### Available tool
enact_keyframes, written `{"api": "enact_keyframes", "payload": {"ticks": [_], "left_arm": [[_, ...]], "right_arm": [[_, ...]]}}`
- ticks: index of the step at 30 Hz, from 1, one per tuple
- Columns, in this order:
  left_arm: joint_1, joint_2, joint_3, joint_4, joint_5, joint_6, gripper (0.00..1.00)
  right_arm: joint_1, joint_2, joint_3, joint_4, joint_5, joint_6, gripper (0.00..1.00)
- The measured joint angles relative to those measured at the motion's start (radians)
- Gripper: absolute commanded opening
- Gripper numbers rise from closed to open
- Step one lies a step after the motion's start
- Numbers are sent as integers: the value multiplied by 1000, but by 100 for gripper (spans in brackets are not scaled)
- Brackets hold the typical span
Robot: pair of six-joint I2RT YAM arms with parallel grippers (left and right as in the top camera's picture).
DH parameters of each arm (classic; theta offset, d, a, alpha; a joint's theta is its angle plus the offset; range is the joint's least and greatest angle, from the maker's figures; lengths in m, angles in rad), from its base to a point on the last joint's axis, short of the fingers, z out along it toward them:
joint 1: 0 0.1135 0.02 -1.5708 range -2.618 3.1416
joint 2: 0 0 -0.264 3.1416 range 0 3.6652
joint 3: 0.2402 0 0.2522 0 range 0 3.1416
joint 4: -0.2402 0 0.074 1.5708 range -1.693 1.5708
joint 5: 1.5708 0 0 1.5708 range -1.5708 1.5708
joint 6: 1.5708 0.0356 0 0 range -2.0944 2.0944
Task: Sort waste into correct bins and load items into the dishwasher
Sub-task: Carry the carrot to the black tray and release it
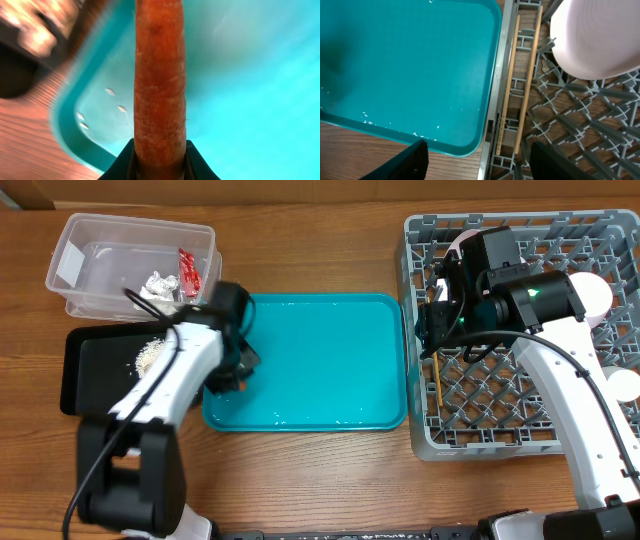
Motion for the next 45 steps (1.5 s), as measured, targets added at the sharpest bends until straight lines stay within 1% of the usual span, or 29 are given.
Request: {"api": "enact_keyframes", "payload": {"ticks": [4, 7, 13, 17, 21, 25, 28, 31, 32, 34, 35, 38, 39, 45], "left_arm": [[98, -65, 57, 4, -27, 32, 4], [205, -88, 68, 8, -43, 44, 4], [435, -68, 68, 21, -67, 56, 4], [526, -6, 68, 61, -71, 82, 4], [583, 74, 68, 96, -75, 120, 4], [600, 154, 68, 115, -76, 156, 5], [601, 202, 68, 116, -78, 173, 10], [601, 228, 68, 117, -78, 178, 11], [601, 232, 68, 117, -78, 179, 12], [601, 237, 68, 117, -78, 187, 28], [601, 238, 68, 117, -78, 193, 33], [601, 242, 68, 117, -78, 212, 45], [601, 242, 68, 116, -78, 220, 48], [601, 242, 68, 90, -78, 234, 52]], "right_arm": [[0, 0, 0, 0, 1, -1, 67], [0, 0, 0, 0, 0, -1, 67], [0, 0, 0, -5, 0, 0, 67], [0, 0, 0, -6, 0, 0, 67], [0, 0, 0, -12, 0, 0, 67], [0, 0, 0, -18, 0, -1, 67], [0, 0, 0, -18, 0, 0, 67], [0, 0, 0, -18, 0, -1, 67], [0, 0, 0, -18, 0, 0, 67], [0, 0, 0, -18, 0, -1, 67], [0, 0, 0, -18, 0, -1, 67], [0, 0, 0, -19, 0, -1, 67], [0, 0, 0, -18, 1, 0, 67], [0, 0, 0, -19, 1, -1, 68]]}}
